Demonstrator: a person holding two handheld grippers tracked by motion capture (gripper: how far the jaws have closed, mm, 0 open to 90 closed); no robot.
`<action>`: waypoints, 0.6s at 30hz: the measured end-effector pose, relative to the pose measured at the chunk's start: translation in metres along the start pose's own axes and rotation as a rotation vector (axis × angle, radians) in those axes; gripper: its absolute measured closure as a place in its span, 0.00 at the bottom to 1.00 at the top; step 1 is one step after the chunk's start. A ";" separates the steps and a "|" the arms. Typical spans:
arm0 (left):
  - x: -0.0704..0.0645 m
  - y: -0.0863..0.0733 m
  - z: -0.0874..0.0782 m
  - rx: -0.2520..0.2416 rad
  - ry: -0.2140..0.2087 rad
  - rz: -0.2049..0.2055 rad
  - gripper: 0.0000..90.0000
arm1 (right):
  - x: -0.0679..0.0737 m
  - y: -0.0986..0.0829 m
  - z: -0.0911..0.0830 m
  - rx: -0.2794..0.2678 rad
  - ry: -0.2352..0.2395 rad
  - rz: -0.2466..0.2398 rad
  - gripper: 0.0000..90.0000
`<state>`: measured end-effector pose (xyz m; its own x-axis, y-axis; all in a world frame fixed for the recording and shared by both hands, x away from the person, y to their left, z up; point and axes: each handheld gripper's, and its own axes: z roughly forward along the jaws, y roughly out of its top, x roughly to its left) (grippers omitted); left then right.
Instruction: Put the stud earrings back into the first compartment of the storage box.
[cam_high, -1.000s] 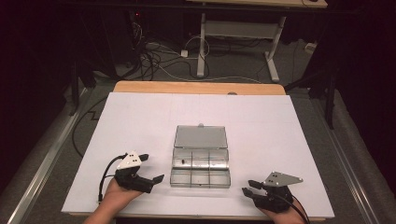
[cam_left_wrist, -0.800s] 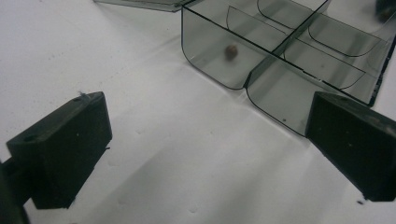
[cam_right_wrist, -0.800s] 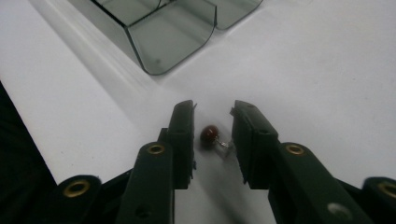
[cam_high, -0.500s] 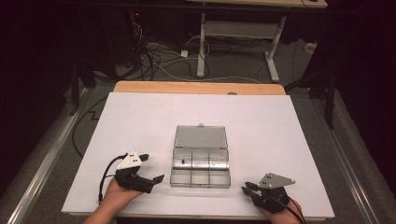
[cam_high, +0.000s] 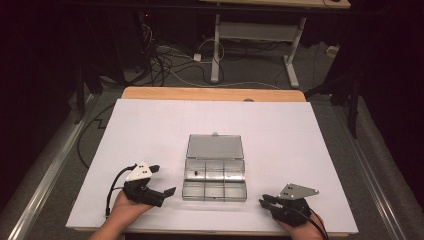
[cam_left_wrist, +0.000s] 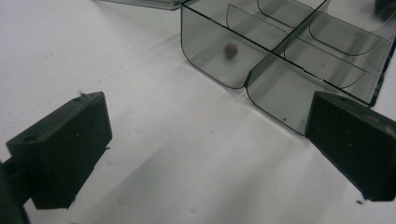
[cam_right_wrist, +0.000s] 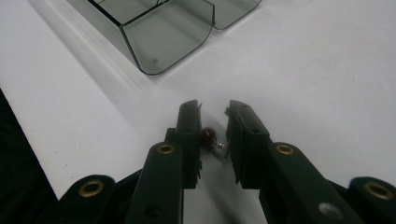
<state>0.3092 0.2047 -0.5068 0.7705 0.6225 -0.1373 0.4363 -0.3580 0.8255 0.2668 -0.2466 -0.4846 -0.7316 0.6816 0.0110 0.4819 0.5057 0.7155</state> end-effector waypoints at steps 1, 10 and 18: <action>0.000 0.000 0.000 0.000 0.000 0.000 0.00 | 0.000 0.000 0.000 -0.001 -0.001 0.000 0.84; 0.000 0.000 0.000 -0.001 0.000 0.000 0.00 | -0.005 0.012 0.004 -0.053 -0.005 0.030 0.84; 0.000 0.000 0.000 -0.001 -0.001 0.003 0.00 | -0.001 0.019 0.017 -0.039 0.009 0.016 0.84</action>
<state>0.3090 0.2048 -0.5068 0.7723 0.6206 -0.1356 0.4336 -0.3589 0.8266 0.2855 -0.2288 -0.4828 -0.7283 0.6846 0.0294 0.4748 0.4732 0.7420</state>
